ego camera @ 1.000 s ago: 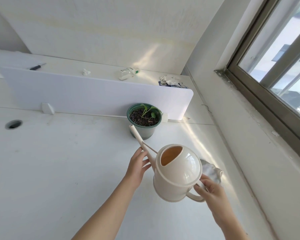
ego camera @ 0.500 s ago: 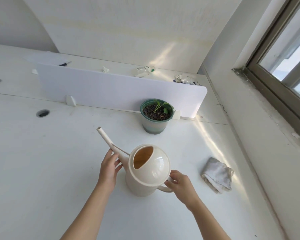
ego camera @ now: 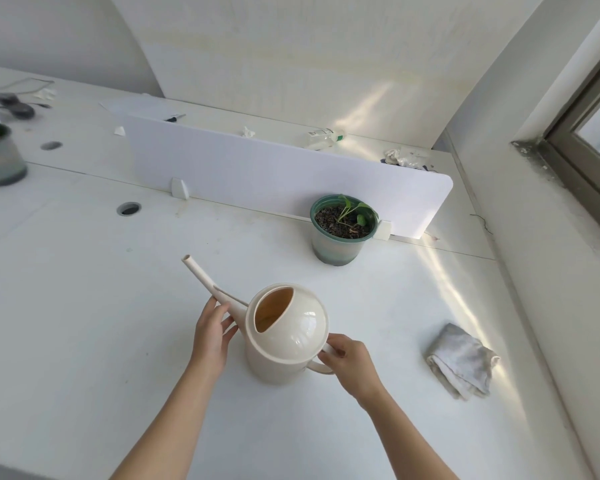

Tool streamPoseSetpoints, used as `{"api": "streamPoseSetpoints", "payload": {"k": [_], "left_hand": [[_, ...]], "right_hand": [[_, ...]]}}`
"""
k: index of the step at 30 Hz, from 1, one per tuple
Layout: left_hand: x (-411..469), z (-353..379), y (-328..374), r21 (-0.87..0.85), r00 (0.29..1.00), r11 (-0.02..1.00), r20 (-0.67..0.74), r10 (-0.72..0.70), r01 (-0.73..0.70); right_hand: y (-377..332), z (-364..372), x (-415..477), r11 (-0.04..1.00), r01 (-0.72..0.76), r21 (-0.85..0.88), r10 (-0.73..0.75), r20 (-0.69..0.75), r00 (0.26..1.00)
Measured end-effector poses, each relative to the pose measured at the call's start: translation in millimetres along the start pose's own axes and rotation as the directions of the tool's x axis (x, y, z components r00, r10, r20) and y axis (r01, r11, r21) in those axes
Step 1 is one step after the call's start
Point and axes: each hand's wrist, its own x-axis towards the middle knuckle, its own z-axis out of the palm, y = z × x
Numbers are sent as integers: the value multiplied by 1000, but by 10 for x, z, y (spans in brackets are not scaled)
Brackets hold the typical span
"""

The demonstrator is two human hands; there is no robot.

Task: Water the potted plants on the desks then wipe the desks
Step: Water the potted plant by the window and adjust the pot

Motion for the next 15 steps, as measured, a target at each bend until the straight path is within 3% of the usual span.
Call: {"api": "streamPoseSetpoints", "payload": {"k": [11,15], "left_hand": [[17,-187,-40,88,998,994,-4,-66,66],[-114,-158,141,332,999,942,-27,-35,42]], "right_hand": [[10,28,63,1000,-1,25,0,26,1000],[-32,-106,92,1000,-21,7,20,64,998]]}}
